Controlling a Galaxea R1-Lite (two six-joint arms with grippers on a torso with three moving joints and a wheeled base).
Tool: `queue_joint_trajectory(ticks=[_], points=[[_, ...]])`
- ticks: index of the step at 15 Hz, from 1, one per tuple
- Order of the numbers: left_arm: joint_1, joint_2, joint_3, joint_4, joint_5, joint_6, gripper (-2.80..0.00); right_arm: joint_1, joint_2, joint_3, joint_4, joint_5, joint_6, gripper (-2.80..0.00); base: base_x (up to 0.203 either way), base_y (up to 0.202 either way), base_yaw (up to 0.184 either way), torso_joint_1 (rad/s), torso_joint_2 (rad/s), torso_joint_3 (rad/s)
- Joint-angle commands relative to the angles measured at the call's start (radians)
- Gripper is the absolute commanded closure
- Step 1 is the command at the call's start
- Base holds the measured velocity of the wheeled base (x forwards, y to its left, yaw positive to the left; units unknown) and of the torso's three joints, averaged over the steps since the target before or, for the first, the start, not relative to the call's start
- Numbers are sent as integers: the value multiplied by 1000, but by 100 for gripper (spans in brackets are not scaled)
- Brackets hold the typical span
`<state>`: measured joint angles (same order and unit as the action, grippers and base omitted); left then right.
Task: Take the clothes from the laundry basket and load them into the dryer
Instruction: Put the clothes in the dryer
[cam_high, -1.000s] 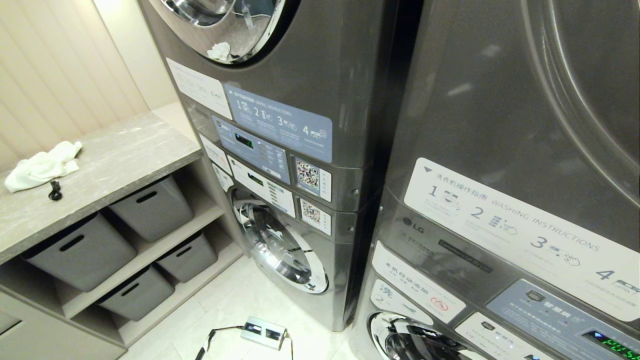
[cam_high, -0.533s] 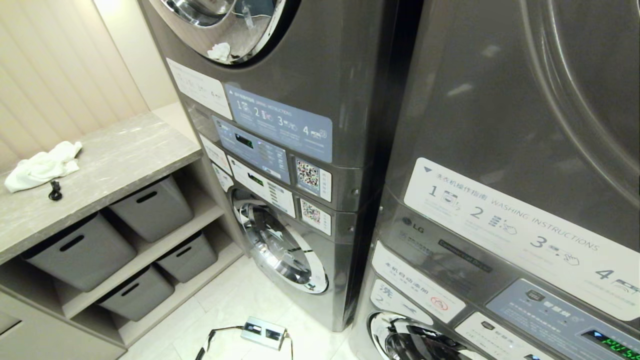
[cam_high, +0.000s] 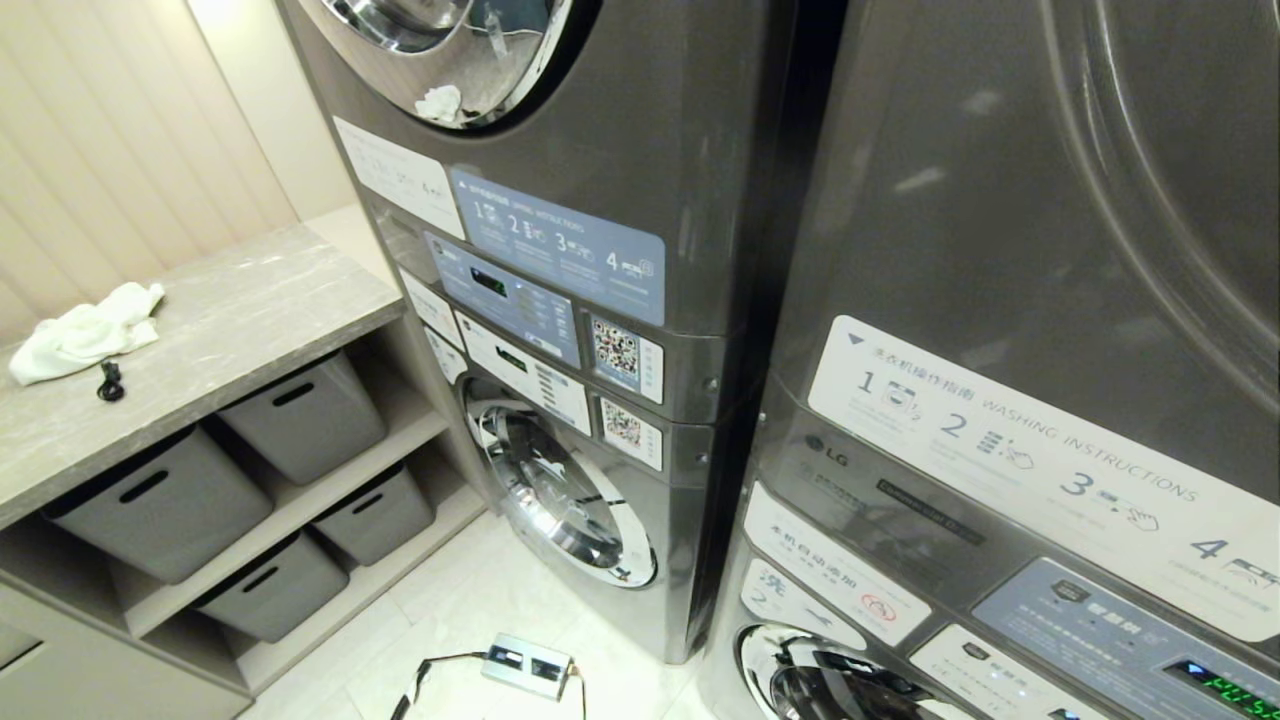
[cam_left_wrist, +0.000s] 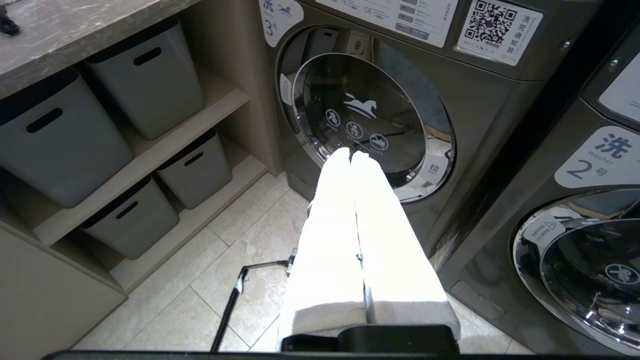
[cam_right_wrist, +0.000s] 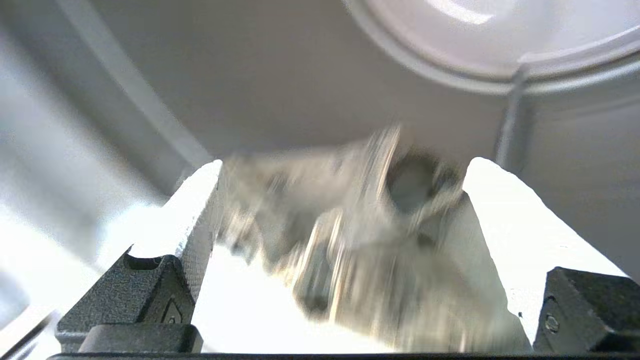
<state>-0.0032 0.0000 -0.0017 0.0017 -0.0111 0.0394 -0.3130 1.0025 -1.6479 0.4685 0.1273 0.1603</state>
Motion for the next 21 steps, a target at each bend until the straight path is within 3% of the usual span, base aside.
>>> queue_joint_trajectory(ticks=[1,6,9,13,14,18,21], points=[[0,0,0,0,-1,1,0,0,-156,110,2,40,-3,-280,0,0,0,0,0,0],[0,0,0,0,-1,0,0,-1,-531,513,-1,288,-65,-280,0,0,0,0,0,0],[0,0,2,0,0,-1,0,0,-704,773,-2,344,-151,-280,0,0,0,0,0,0],[0,0,0,-2,0,-3,0,-1,-724,1001,-46,361,-202,-280,0,0,0,0,0,0],[0,0,0,-2,0,-3,0,-1,-724,1069,-85,361,-220,0,0,0,0,0,0,0],[0,0,0,0,-1,-3,0,-1,-725,1325,-284,353,-273,0,0,0,0,0,0,0],[0,0,0,1,0,-3,0,-1,-725,1553,-464,286,-302,0,0,0,0,0,0,0]])
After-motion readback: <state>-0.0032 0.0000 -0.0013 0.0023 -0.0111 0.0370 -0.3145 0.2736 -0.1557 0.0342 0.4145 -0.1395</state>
